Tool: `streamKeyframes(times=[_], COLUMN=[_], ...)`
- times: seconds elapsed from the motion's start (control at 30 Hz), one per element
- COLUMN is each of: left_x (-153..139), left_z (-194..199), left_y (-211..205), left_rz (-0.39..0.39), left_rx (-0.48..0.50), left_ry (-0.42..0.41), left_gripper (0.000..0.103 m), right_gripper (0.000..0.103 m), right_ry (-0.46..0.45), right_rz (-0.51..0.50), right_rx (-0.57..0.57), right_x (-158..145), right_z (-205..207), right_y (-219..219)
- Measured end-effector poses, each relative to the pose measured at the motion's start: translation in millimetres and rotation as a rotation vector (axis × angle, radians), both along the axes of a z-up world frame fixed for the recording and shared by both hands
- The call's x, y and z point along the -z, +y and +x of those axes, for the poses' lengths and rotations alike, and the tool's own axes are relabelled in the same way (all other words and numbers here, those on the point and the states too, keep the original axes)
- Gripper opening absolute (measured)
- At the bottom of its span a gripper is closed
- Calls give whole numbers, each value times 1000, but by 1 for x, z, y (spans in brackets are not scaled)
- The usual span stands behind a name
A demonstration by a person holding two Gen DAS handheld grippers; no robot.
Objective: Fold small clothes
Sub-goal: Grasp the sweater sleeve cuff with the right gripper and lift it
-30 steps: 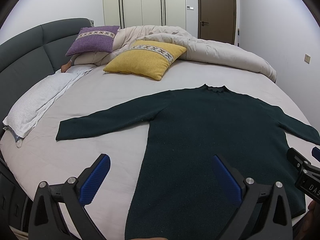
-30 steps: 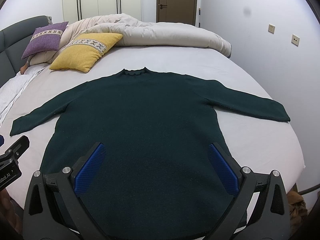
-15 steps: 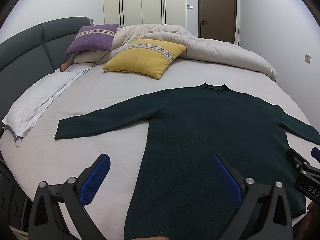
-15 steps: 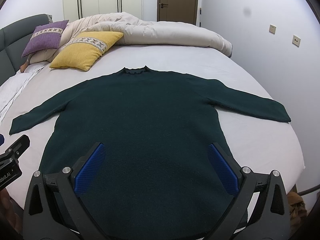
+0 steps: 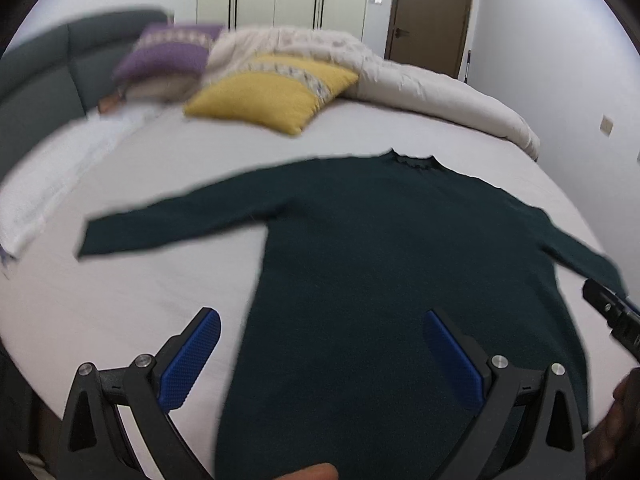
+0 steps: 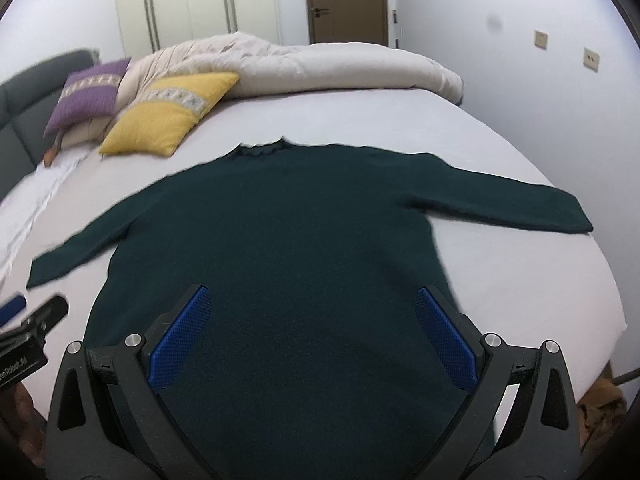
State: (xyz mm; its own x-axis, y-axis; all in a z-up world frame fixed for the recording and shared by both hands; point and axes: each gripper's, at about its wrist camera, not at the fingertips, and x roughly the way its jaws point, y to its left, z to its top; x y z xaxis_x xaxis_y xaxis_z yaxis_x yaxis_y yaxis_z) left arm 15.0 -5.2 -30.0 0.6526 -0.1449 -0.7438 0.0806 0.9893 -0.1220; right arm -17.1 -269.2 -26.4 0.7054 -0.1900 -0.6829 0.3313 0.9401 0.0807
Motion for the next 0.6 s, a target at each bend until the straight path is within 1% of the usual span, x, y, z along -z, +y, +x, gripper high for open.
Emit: streamKeyframes(times=[0.07,0.1,0.17,0.23,0.3,0.33,0.37,0.4,0.47,0.5,0.57,0.6], left_x=[8,11,15,21,24,23,24,27,34,37,40,42], left_z=[9,12,18,25,29,31,33,37,47,50,57,61], left_y=[-2,-6,-13,-21,-33,-39,-49,-58,-78,-85,-98,-102], left_rz=[-45,-40,-28,-50,-77,-76,-57,-37,6,23,50,50], left_rx=[10,10,26,53,81,85,91,108,156,173,176,180], left_ry=[49,53,49,70,53,36,33,48,108,124,105,103], left_gripper=[103,103,103,103,103,103,103,103,103,103,103,103], right_gripper=[103,103,103,103,103,103,99,91,90,87,84,84], right_ry=[-19,-22,-23,-40,-85,-102,-113,-116,-126,-136,-169,-187], right_rz=[58,84,169,284,412,453,495,527,594,625,671,684], right_rx=[56,93,193,307,432,469,506,536,582,600,609,613], right_x=[1,3,12,23,39,46,54,62,78,85,94,96], right_z=[-3,-5,-14,-27,-46,-53,-60,-65,-70,-71,-69,-67], right_y=[-50,-74,-137,-206,-275,-298,-324,-344,-381,-396,-417,-425])
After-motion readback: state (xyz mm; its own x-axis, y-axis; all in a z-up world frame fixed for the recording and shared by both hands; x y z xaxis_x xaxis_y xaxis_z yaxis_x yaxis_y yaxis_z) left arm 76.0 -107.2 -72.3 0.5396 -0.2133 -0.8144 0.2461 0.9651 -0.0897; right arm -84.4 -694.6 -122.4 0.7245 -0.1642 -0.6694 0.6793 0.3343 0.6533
